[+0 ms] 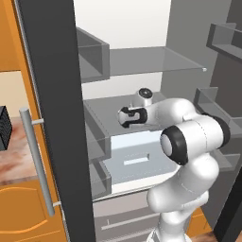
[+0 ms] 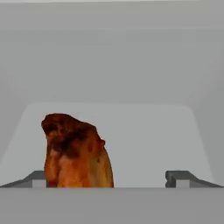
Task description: Place one potato and one chicken drumstick in each tupperware on the nearby counter, to pack two identical lunches.
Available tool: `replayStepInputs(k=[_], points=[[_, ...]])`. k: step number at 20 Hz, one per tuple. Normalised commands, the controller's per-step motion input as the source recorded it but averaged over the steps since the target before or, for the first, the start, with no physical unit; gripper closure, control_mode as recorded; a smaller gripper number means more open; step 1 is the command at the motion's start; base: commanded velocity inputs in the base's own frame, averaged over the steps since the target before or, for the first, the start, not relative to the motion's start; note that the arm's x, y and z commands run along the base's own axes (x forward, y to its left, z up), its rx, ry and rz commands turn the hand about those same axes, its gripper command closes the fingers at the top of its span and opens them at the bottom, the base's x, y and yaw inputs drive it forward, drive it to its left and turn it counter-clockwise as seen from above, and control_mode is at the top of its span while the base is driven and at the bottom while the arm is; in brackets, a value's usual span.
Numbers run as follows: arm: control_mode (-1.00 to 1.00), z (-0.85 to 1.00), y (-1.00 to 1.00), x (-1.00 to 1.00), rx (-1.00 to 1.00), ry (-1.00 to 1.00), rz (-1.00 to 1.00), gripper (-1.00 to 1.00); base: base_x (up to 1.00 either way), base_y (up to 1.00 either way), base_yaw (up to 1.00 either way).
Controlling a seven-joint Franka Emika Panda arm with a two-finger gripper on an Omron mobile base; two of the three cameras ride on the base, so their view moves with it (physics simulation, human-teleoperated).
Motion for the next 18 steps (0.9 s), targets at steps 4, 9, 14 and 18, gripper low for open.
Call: replayStepInputs(k=[4, 9, 14, 18], points=[[-1.00, -0.24, 0.01, 0.46, -0.01, 0.00, 0.02, -1.00, 0.00, 0.00, 0.00], [-1.00, -0.83, 0.35, -0.12, -0.13, -0.02, 0.04, -1.00, 0.00, 0.00, 0.00], [-1.00, -0.85, 0.43, -0.47, -0.15, -0.07, 0.00, -1.00, 0.00, 0.00, 0.00], [-1.00, -0.63, 0.14, -0.62, -0.07, 0.00, 0.00, -1.00, 0.00, 0.00, 0.00]])
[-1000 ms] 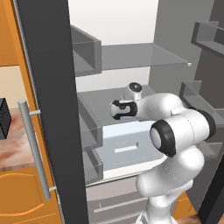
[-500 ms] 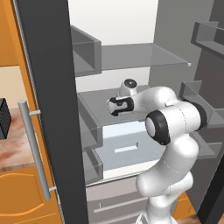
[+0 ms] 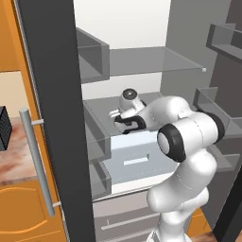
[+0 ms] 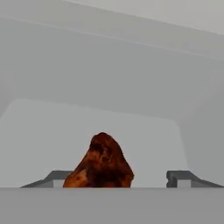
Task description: Place one potato and one chicken drumstick in each tupperware on the nearby counter, to pack two identical lunches.
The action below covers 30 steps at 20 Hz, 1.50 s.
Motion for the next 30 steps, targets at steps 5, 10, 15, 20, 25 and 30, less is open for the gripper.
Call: replayStepInputs(k=[5, 10, 15, 20, 25, 30], points=[[-1.00, -0.24, -0.05, -0.65, 0.00, 0.07, -0.01, -1.00, 0.00, 0.00, 0.00], [-1.00, -0.07, -0.03, -0.39, 0.00, 0.14, -0.02, -1.00, 0.00, 0.00, 0.00], [-1.00, -0.32, 0.00, 0.11, 0.00, 0.05, -0.01, -1.00, 0.00, 0.00, 0.00], [-1.00, -0.63, 0.00, 0.29, 0.00, -0.02, 0.00, -1.00, 0.00, 0.00, 0.00], [-1.00, -1.00, 0.00, 0.00, 0.00, -0.15, 0.00, 1.00, 0.00, 0.00, 0.00], [-1.00, -1.00, -0.06, 0.00, 0.00, -0.12, 0.00, 1.00, 0.00, 0.00, 0.00]])
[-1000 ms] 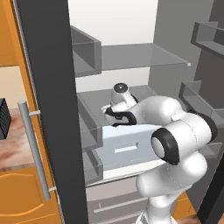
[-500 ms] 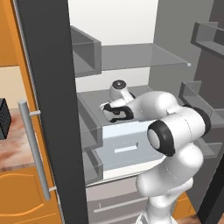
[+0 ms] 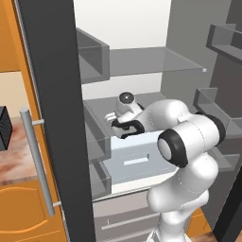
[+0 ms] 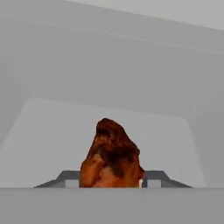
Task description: Place one potato and one chicken drumstick in each tupperware on the nearby counter, to pack two identical lunches.
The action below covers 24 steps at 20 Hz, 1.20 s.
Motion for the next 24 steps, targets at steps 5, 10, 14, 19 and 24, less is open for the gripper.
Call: replayStepInputs(k=[5, 10, 14, 19, 24], points=[[-1.00, -1.00, -0.27, -0.13, 0.00, -0.01, -0.01, 1.00, 0.00, 0.00, 0.00], [-1.00, -0.53, -0.37, -0.34, 0.05, 0.01, -0.01, 1.00, 0.00, 0.00, 0.00], [-1.00, 0.14, -0.74, -1.00, 0.15, 0.00, 0.00, 1.00, 0.00, 0.00, 0.00], [-1.00, 0.59, -0.60, -1.00, 0.26, 0.00, -0.06, 1.00, 0.00, 0.00, 0.00], [-1.00, 0.96, -0.44, -1.00, 0.14, 0.00, -0.04, 1.00, 0.00, 0.00, 0.00]])
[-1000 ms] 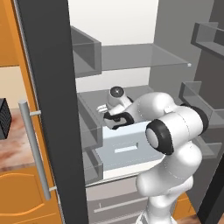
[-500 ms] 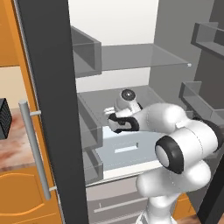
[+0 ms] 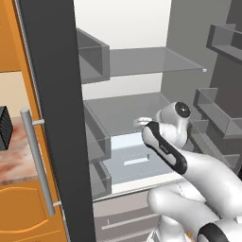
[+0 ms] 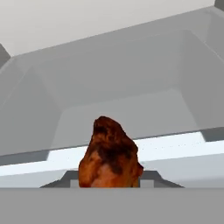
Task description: Place one potato and one chicken drumstick in each tupperware on the nearby counter, to pack two identical lunches.
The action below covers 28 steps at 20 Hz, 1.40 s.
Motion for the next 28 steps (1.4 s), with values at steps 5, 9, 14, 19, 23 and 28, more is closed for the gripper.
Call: replayStepInputs(k=[5, 9, 14, 19, 23, 28], points=[[-1.00, 0.96, 0.00, -0.99, -0.08, 0.06, -0.01, 1.00, 0.00, 0.00, 0.00], [-1.00, 0.91, 0.02, -0.99, -0.16, 0.16, 0.00, 1.00, 0.00, 0.00, 0.00], [-1.00, 0.98, -0.06, -1.00, -0.03, 0.02, 0.00, 1.00, 0.00, 0.00, 0.00], [-1.00, 0.82, -0.09, -1.00, 0.00, 0.00, 0.00, 1.00, 0.00, 0.00, 0.00], [-1.00, 0.20, -0.05, -1.00, 0.00, -0.02, 0.00, 1.00, 0.00, 0.00, 0.00], [1.00, 0.00, 0.00, 0.00, 0.00, 0.00, 0.00, 1.00, -1.00, -0.09, -0.01]])
